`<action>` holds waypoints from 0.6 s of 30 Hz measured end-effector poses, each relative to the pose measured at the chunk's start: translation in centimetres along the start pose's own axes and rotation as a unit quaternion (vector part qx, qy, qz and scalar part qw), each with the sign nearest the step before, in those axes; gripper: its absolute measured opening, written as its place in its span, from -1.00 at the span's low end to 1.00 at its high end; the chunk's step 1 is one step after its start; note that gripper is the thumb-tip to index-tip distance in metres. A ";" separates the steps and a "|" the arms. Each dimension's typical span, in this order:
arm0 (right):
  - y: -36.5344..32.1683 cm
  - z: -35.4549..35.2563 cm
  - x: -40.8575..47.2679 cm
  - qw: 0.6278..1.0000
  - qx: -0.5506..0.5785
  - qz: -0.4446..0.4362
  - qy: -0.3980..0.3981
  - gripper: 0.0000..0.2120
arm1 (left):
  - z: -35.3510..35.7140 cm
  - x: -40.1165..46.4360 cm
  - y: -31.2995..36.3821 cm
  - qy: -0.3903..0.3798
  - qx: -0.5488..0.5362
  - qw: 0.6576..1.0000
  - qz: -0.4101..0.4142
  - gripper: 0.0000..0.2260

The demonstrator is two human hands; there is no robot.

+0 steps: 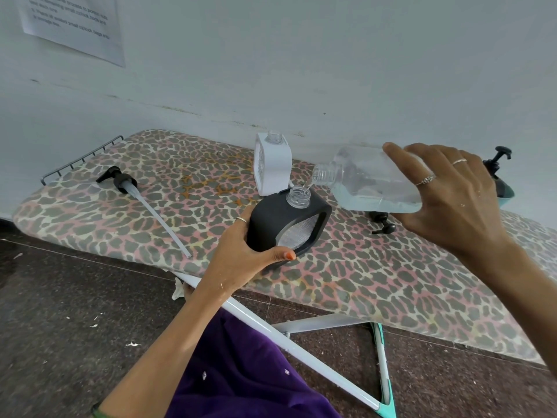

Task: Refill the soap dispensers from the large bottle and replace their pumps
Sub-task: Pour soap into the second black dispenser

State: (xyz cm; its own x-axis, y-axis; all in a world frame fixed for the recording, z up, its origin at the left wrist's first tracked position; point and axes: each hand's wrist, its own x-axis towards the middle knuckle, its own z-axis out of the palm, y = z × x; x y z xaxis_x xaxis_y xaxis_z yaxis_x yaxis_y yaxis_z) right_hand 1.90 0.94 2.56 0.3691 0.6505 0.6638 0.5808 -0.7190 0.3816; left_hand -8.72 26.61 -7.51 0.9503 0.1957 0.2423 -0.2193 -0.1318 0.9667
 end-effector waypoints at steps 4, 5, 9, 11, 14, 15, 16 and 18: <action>0.0 0.0 0.1 1.000 -0.002 0.002 -0.003 -0.36 | -0.1 0.1 -0.2 0.001 0.008 1.000 -0.003 -0.44; 0.1 0.0 0.1 1.000 -0.003 0.000 -0.002 -0.36 | -0.1 0.1 -0.3 0.005 0.010 1.000 -0.004 -0.41; 0.3 0.1 0.0 1.000 -0.006 -0.004 0.005 -0.37 | -0.2 0.2 -0.6 0.001 0.021 1.000 -0.007 -0.30; 0.4 0.2 0.0 1.000 -0.008 -0.005 0.006 -0.37 | -0.3 0.2 -0.6 -0.002 0.020 1.000 -0.011 -0.30; 0.4 0.4 0.0 1.000 -0.011 -0.006 0.007 -0.36 | -0.3 0.2 -0.6 -0.004 0.014 1.000 -0.013 -0.28; 0.4 0.4 0.0 1.000 -0.012 -0.006 0.007 -0.36 | -0.3 0.2 -0.6 -0.005 0.012 1.000 -0.013 -0.28; 0.4 0.4 0.0 1.000 -0.012 -0.006 0.007 -0.36 | -0.3 0.2 -0.6 -0.006 0.011 1.000 -0.014 -0.28; 0.4 0.4 0.1 1.000 -0.010 -0.005 0.008 -0.36 | -0.3 0.2 -0.6 -0.007 0.007 1.000 -0.017 -0.28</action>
State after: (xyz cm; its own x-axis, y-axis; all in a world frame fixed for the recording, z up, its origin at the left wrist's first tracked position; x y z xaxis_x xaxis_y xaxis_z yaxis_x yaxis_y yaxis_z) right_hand 2.43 0.82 2.55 0.3517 0.6545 0.6692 0.5697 -0.7170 0.4018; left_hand -8.47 26.99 -8.04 0.9599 0.1875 0.2086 -0.1844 -0.1385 0.9730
